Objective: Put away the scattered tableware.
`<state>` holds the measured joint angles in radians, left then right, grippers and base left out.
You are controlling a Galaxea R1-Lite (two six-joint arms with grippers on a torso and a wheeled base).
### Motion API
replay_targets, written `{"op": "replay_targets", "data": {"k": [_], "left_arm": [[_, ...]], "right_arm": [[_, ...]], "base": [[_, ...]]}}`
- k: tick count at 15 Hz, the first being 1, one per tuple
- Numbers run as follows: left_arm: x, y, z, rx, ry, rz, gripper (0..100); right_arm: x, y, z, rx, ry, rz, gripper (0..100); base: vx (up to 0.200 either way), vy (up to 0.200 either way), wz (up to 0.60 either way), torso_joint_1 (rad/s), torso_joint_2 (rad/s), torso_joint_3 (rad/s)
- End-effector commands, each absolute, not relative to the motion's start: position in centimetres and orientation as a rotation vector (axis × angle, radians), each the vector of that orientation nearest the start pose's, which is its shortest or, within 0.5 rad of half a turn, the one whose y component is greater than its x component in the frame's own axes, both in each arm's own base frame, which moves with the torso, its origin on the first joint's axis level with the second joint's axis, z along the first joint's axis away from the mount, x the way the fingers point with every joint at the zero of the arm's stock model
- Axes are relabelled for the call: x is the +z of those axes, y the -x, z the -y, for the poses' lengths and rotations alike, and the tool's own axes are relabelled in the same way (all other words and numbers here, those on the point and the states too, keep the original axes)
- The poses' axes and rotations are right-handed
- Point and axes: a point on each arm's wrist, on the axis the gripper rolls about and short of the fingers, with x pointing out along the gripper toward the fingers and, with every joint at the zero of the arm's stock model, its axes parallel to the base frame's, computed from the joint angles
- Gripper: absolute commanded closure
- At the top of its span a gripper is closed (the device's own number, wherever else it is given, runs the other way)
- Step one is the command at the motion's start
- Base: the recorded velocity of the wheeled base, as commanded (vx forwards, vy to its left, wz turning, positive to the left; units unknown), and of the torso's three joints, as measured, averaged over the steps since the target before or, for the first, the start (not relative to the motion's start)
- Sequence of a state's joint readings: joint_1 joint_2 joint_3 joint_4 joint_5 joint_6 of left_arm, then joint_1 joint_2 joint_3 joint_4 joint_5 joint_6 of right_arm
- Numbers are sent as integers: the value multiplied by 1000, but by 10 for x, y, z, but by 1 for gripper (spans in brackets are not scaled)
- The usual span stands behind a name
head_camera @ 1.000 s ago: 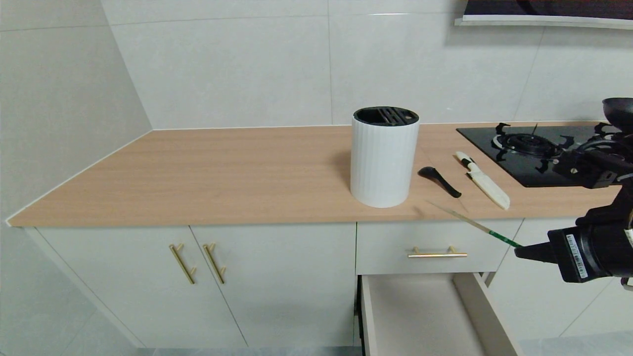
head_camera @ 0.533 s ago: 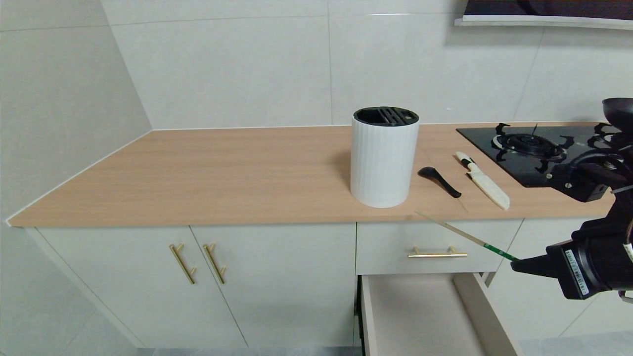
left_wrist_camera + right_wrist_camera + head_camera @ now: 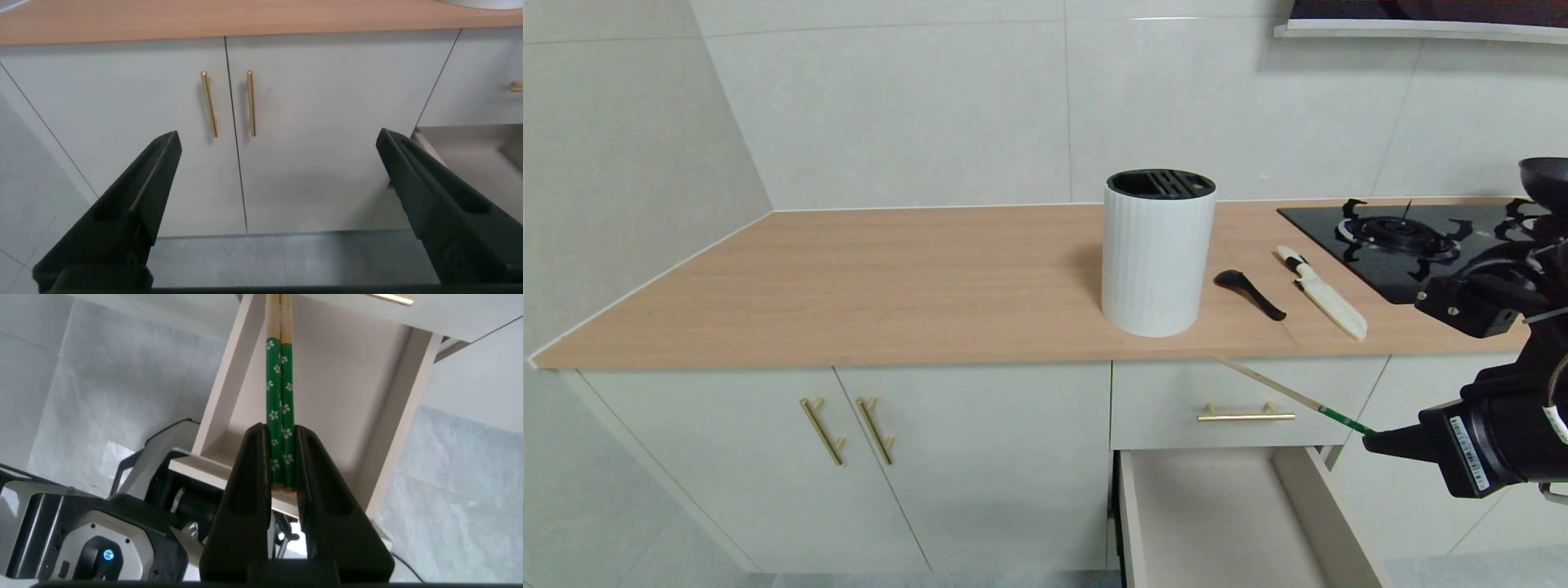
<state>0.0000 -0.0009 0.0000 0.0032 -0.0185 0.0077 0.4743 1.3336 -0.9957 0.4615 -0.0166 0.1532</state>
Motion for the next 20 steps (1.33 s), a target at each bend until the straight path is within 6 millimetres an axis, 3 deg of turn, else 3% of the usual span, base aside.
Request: {"op": "replay_targets", "data": {"k": [1,13,20], "left_arm": [[75,23,0,-18,-8,-3,0],[75,23,0,-18,-8,-3,0],[75,23,0,-18,-8,-3,0]], "right_arm": [[229,-172,-88,369,56,-822,100],[223,-174,-89,373,77,-844,100],[220,-176,-90,372,81,-857,100]], "base": [[0,0,0,-173,403,246],[0,0,0,-175,469,288],[0,0,0,-83,353,256]]}}
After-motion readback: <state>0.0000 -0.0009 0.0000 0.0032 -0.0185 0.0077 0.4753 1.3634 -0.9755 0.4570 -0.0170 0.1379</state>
